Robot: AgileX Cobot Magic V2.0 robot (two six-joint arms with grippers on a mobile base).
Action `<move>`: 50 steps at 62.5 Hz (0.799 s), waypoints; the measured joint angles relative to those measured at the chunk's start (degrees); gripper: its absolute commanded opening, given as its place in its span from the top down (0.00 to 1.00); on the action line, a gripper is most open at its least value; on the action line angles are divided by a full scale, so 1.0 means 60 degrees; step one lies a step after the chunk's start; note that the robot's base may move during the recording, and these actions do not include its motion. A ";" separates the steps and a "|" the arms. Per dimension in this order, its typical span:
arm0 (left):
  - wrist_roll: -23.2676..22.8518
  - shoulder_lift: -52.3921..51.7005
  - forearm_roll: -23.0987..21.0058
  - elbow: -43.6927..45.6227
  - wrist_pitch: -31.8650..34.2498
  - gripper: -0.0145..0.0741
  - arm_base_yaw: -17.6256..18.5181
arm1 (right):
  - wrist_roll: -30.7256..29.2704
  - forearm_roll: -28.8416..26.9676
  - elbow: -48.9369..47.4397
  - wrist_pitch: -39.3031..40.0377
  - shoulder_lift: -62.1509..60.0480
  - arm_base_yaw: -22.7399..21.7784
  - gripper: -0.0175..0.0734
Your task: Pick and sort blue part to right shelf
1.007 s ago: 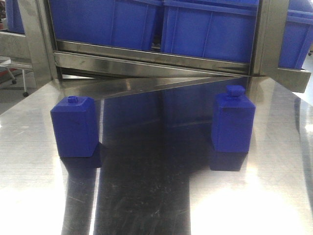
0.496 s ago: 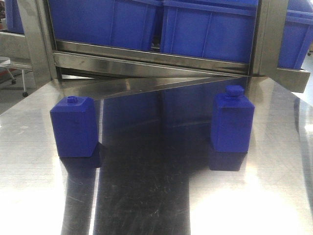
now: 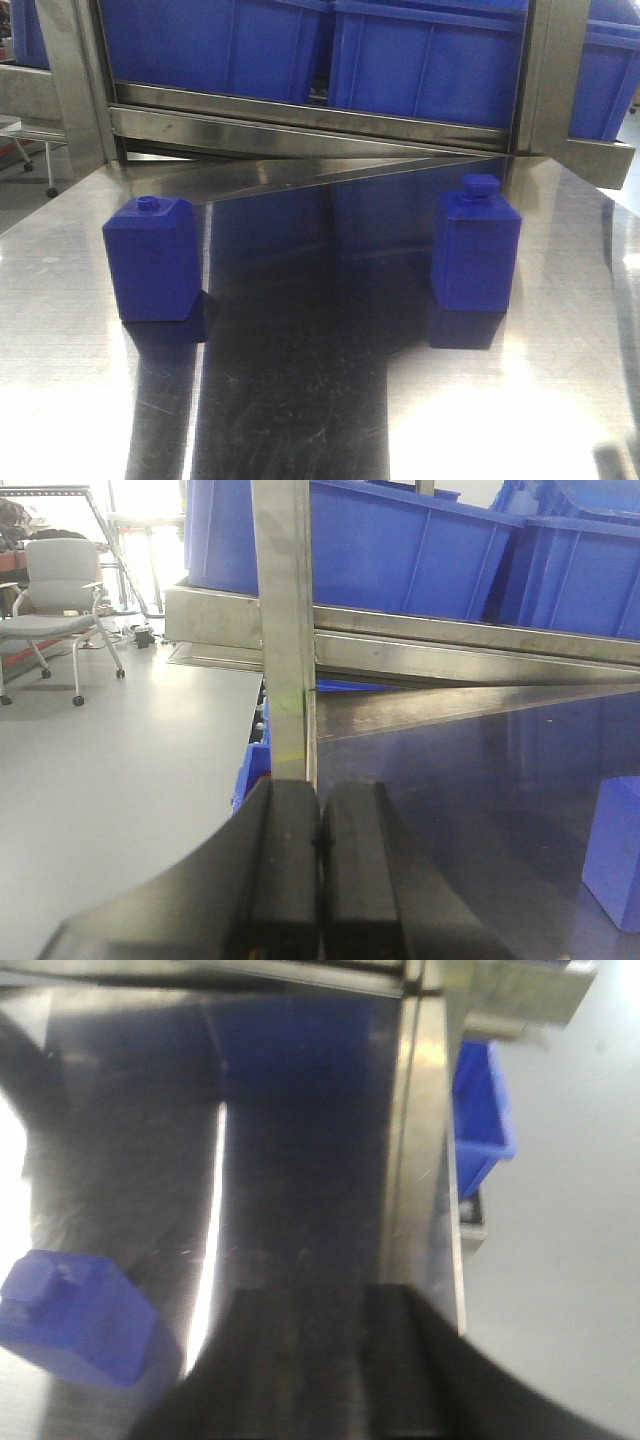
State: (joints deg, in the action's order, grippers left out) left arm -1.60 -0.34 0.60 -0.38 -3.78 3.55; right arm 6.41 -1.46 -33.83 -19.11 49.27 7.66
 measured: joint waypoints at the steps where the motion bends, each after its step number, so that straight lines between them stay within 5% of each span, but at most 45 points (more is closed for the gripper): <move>1: 0.0000 0.0000 0.0000 0.0000 0.0000 0.68 0.0000 | 0.0165 0.0064 -0.0107 -0.0102 0.0118 0.0105 0.18; 19: 0.0000 0.0000 0.0000 0.0000 0.0000 0.68 0.0000 | 0.3626 0.0987 -0.2793 -0.3605 0.2780 0.1876 0.15; 35: 0.0000 0.0000 0.0000 0.0000 0.0000 0.68 0.0000 | 0.4252 0.1003 -0.5694 -0.6918 0.5314 0.3119 0.15; 50: 0.0000 0.0000 0.0000 0.0000 0.0000 0.68 0.0000 | 0.4297 0.0850 -0.7480 -0.7631 0.6975 0.3766 0.15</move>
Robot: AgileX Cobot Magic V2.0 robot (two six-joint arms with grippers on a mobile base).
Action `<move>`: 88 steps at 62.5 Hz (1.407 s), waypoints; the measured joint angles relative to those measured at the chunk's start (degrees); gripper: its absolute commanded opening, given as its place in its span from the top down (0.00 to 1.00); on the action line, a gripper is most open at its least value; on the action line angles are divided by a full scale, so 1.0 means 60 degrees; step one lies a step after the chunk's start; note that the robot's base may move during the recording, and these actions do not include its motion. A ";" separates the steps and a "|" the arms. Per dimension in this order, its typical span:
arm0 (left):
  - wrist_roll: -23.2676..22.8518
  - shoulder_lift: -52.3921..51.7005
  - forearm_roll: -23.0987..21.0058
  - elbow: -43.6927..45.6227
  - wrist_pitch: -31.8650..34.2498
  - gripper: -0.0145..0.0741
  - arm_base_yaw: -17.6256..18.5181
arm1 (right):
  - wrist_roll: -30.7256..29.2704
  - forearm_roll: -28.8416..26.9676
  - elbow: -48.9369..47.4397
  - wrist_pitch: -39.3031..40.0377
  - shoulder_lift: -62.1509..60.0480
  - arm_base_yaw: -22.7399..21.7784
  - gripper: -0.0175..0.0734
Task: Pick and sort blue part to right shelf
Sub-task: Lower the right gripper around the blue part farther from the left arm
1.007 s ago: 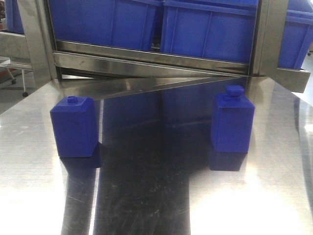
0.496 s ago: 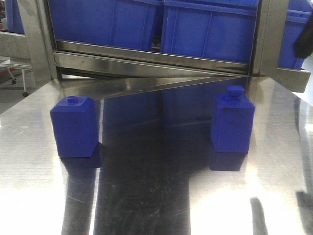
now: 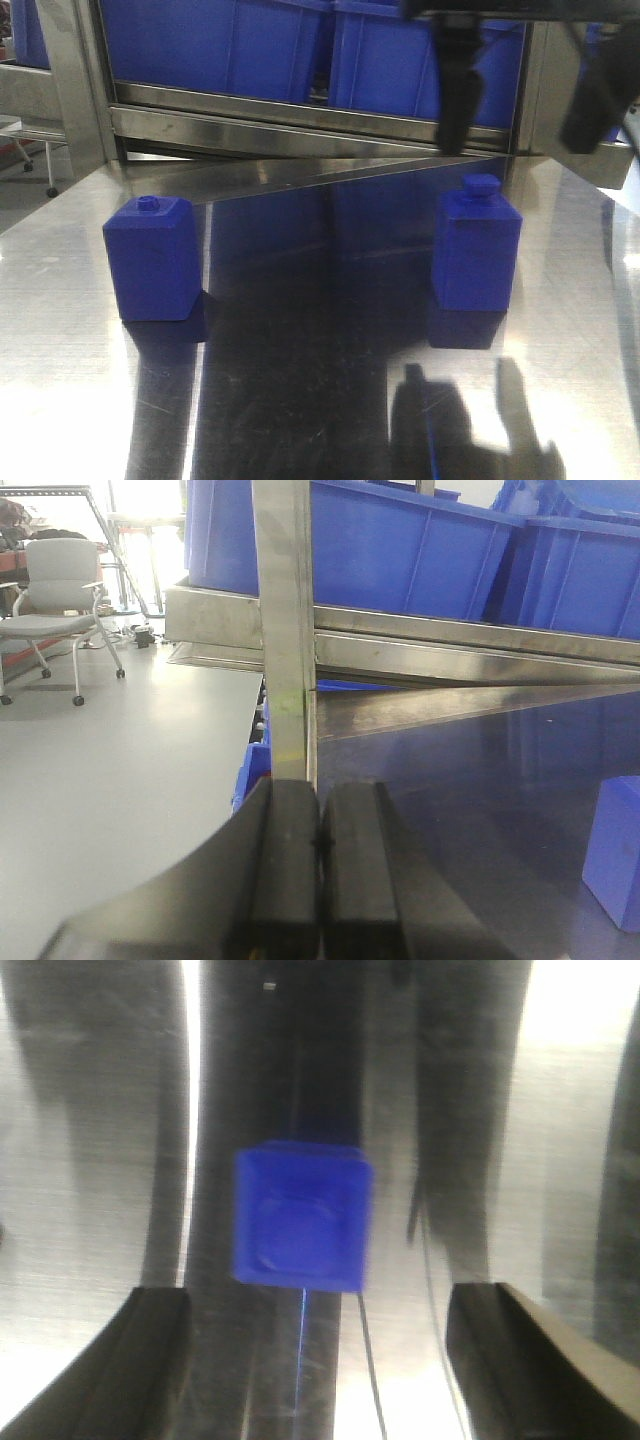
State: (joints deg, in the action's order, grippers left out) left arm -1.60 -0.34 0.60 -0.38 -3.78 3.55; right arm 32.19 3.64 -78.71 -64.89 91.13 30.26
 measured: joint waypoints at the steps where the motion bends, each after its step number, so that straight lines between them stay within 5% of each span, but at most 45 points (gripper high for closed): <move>1: 0.0000 0.0000 0.0000 0.0000 0.0000 0.68 0.0000 | 0.0000 -0.0029 -0.0098 0.0000 0.0077 0.0025 0.15; 88: 0.0000 0.0000 0.0000 0.0000 0.0000 0.68 0.0000 | -0.0017 -0.0278 0.0225 0.0930 0.1813 -0.0234 0.15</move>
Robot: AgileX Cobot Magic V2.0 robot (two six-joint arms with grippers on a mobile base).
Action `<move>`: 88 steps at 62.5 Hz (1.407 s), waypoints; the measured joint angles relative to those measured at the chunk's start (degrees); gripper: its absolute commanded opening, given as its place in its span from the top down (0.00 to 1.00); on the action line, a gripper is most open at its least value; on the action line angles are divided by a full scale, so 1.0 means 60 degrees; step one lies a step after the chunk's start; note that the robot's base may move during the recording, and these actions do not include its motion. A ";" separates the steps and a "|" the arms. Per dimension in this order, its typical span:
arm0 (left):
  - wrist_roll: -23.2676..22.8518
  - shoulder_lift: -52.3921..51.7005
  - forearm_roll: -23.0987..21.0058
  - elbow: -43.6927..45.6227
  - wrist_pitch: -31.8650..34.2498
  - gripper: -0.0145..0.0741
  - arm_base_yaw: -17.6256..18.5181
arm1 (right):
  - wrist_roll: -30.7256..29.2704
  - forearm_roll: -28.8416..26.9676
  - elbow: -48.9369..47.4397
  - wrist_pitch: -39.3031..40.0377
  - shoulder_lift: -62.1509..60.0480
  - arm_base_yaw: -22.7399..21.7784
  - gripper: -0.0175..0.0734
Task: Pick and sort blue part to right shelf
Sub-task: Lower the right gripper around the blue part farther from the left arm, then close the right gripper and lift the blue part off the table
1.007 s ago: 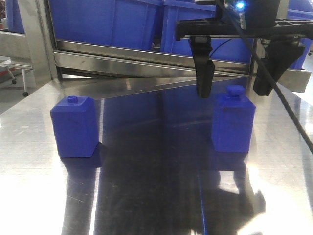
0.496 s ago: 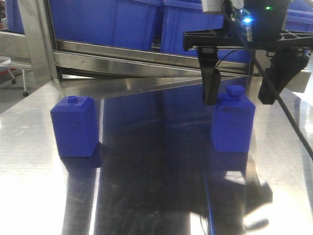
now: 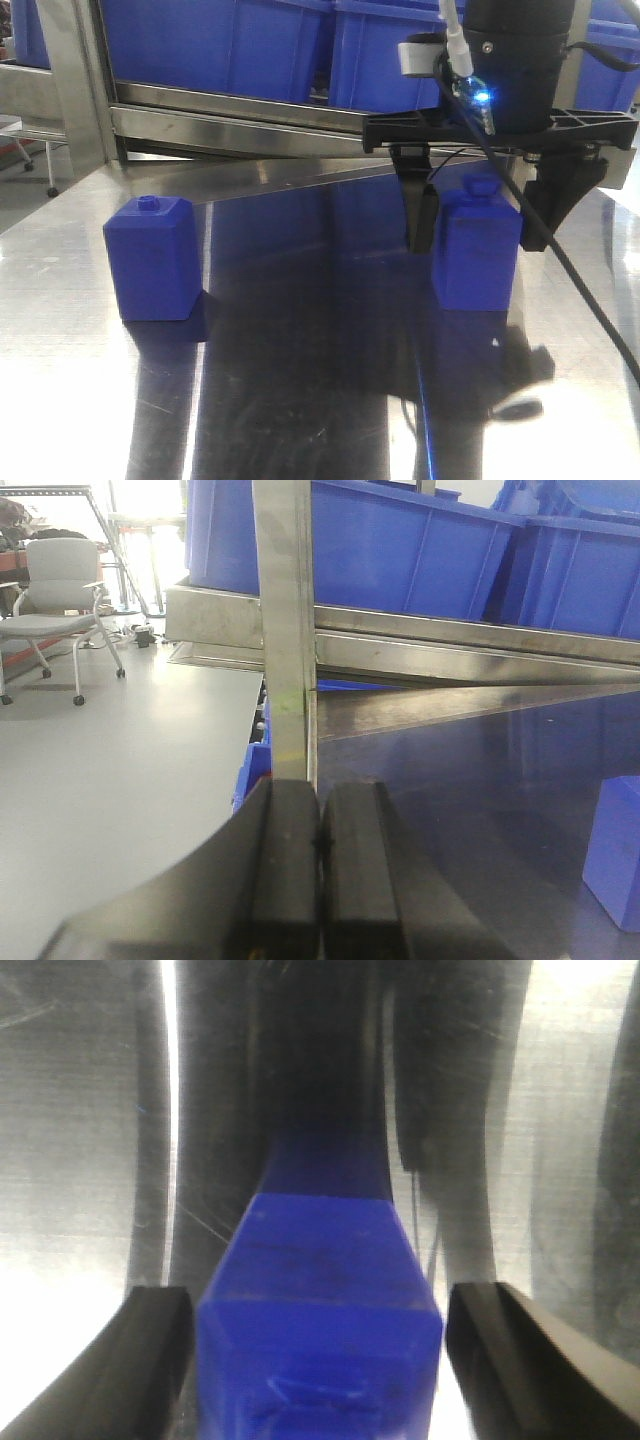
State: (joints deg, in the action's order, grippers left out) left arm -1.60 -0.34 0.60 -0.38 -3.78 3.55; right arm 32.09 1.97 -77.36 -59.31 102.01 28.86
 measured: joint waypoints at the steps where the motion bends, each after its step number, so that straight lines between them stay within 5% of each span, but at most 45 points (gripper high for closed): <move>1: 0.0000 0.0000 0.0000 0.0000 0.0000 0.68 0.0000 | 0.0000 0.0000 0.0000 0.0000 0.0000 0.0000 0.15; 30: 0.0000 0.0000 0.0000 0.0000 0.0000 0.68 0.0000 | -0.0018 -0.0145 0.0000 0.0007 0.0000 0.0000 0.15; 45: 0.0000 0.0000 0.0000 0.0000 0.0000 0.68 0.0000 | -0.0018 -0.0152 0.0000 0.0007 0.0000 0.0000 0.34; 71: 0.0000 0.0000 0.0000 0.0000 0.0000 0.68 0.0000 | -0.0060 0.0087 0.0064 0.0016 -0.0395 0.0000 0.34; 88: 0.0000 0.0000 0.0000 0.0000 0.0000 0.68 0.0000 | -0.2100 0.0125 0.1815 0.1753 -0.2792 -0.0410 0.34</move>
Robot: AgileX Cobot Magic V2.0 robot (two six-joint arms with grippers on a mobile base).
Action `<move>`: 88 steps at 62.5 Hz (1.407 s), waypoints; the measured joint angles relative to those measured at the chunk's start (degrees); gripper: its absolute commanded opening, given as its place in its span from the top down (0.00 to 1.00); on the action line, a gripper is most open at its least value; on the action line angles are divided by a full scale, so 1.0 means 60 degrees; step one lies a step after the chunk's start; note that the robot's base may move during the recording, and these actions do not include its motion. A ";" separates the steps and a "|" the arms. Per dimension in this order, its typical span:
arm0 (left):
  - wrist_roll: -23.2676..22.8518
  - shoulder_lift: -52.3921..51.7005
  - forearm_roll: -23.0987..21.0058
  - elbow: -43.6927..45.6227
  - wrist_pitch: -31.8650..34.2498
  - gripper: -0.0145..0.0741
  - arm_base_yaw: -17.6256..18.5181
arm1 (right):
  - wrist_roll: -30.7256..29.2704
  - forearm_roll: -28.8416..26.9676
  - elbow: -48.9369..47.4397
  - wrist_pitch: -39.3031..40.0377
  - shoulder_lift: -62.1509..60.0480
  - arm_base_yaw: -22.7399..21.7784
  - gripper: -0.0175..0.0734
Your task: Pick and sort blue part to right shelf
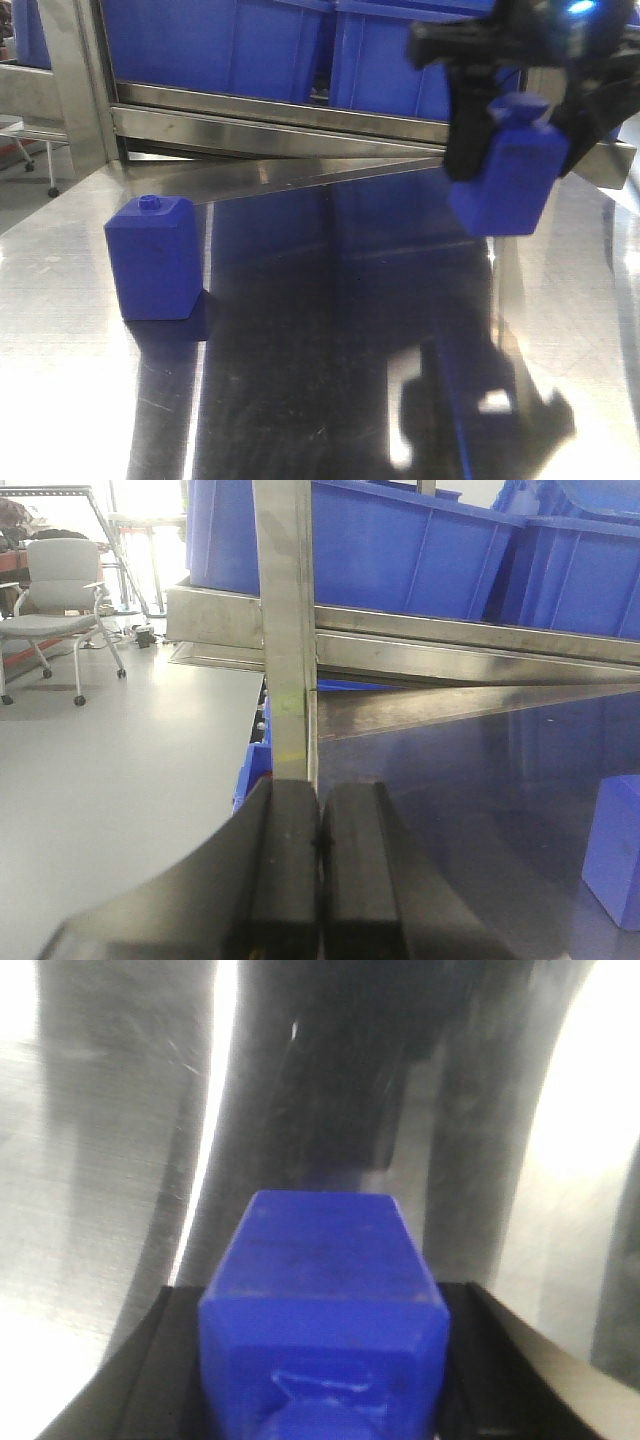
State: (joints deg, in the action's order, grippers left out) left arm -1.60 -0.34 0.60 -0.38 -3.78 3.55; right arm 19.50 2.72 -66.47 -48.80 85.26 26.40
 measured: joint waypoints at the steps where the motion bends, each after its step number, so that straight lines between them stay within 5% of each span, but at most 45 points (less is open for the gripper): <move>1: 0.0000 0.0000 0.0000 0.0000 0.0000 0.68 0.0000 | -0.0150 -0.0005 0.0153 0.0151 -0.0250 -0.0084 0.34; 16: 0.0000 0.0000 0.0000 0.0000 0.0000 0.68 0.0000 | -0.2243 -0.0526 0.2821 0.2666 -0.2918 -0.1643 0.34; 35: 0.0000 0.0000 0.0000 0.0000 0.0000 0.68 0.0000 | -0.2547 -0.0548 0.5283 0.4895 -0.5781 -0.3591 0.34; 65: 0.0000 0.0000 0.0000 0.0000 0.0000 0.68 0.0000 | -0.2569 -0.0092 0.7577 0.6038 -1.1170 -0.3704 0.34; 88: 0.0000 0.0000 0.0000 0.0000 0.0000 0.68 0.0000 | -0.2573 -0.0032 0.7622 0.6053 -1.2216 -0.3704 0.34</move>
State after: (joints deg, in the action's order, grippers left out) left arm -1.60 -0.34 0.60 -0.38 -3.78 3.55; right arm 4.06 2.52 -20.74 -12.48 11.96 4.17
